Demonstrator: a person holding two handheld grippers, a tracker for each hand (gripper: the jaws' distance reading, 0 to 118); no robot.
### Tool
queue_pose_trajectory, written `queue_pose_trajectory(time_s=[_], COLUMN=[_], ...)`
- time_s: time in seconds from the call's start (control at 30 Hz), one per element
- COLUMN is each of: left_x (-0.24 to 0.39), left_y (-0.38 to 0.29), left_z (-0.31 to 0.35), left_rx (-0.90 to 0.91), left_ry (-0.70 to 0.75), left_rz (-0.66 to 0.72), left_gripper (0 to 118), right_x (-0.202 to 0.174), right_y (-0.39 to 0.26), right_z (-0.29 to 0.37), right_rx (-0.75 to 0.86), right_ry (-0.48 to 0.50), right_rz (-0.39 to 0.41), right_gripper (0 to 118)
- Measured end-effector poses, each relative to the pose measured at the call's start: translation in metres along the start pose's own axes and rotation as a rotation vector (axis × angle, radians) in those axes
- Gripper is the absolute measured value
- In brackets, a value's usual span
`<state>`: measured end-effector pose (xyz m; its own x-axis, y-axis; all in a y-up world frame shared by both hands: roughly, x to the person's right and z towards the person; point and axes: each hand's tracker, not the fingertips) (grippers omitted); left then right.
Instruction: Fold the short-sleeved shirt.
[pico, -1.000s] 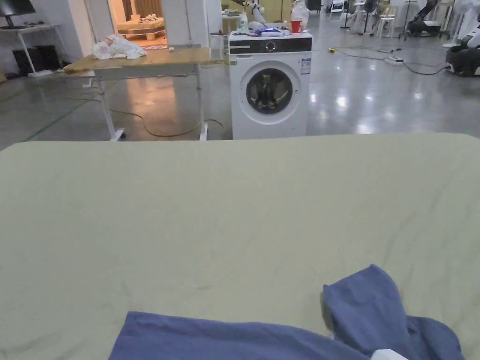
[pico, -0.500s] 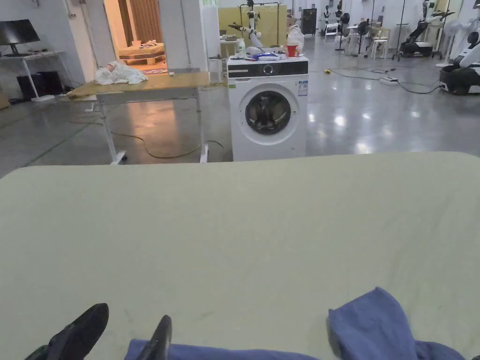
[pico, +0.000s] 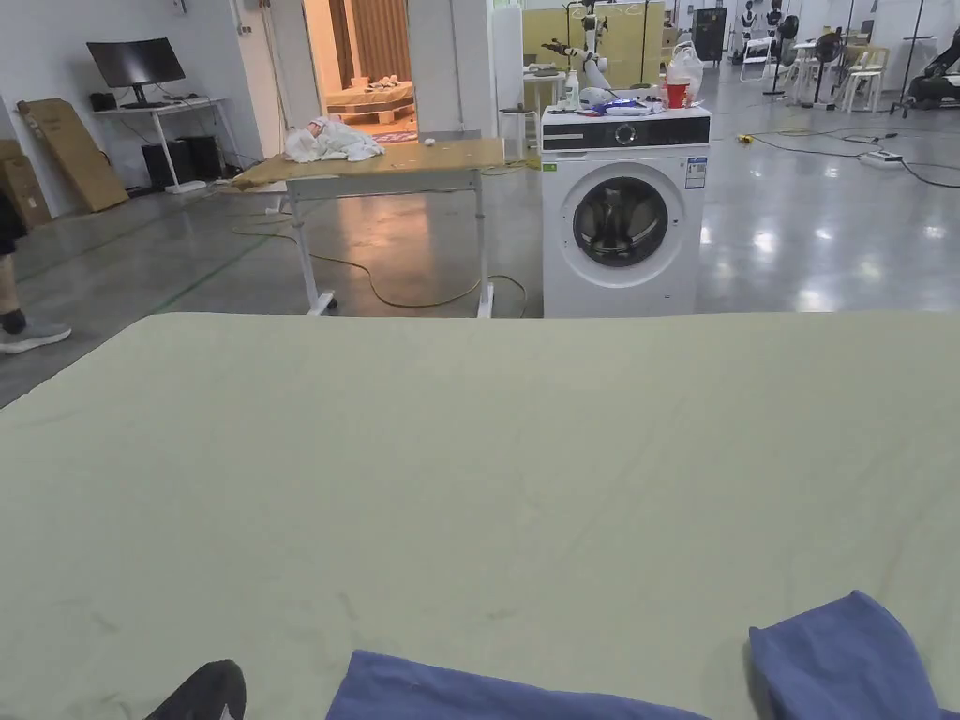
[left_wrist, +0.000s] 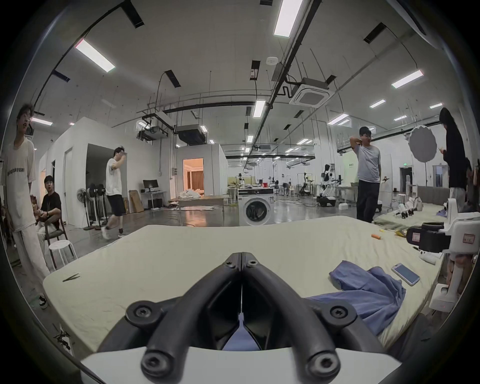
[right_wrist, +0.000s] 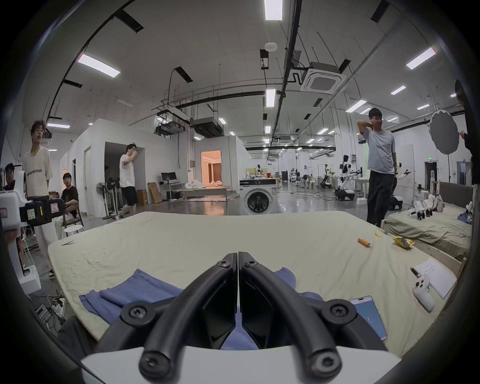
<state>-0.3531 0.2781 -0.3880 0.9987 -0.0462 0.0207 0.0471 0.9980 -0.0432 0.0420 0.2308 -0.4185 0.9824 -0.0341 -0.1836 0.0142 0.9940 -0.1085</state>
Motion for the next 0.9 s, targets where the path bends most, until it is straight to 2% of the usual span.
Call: queue_pose_trajectory(time_s=[0.37, 0.43, 0.47, 0.53, 0.57, 0.63, 0.67, 0.83, 0.9], left_x=[-0.011, -0.013, -0.016, -0.024, -0.026, -0.031, -0.035, -0.043, -0.042], left_y=[-0.012, -0.02, -0.023, -0.032, -0.039, -0.057, -0.067, -0.109, -0.127], left_z=[-0.037, -0.053, -0.064, -0.098, -0.12, -0.159, -0.175, -0.262, -0.29], left_rx=[-0.123, -0.127, -0.149, -0.268, -0.35, -0.485, -0.486, -0.68, -0.766], left_ry=[-0.047, 0.004, 0.001, -0.046, -0.048, -0.049, -0.056, -0.11, -0.111], left_rz=[0.076, 0.074, 0.084, 0.098, 0.109, 0.125, 0.153, 0.192, 0.168], left_gripper=[0, 7, 15, 62, 75, 80, 85, 83, 74], right_x=[0.006, 0.01, 0.011, 0.013, 0.014, 0.017, 0.016, 0.022, 0.025], right_y=[-0.009, -0.013, -0.015, -0.016, -0.018, -0.021, -0.02, -0.025, -0.028], right_z=[0.005, 0.005, 0.005, 0.005, 0.005, 0.006, 0.007, 0.011, 0.012], right_rx=[-0.047, -0.055, -0.061, -0.071, -0.075, -0.082, -0.084, -0.102, -0.114], right_ry=[-0.011, -0.012, -0.013, -0.011, -0.009, -0.008, -0.008, -0.014, -0.024], right_rz=[-0.003, -0.017, -0.026, -0.04, -0.048, -0.061, -0.066, -0.112, -0.12], right_gripper=[0, 0, 0, 0, 0, 0, 0, 0, 0])
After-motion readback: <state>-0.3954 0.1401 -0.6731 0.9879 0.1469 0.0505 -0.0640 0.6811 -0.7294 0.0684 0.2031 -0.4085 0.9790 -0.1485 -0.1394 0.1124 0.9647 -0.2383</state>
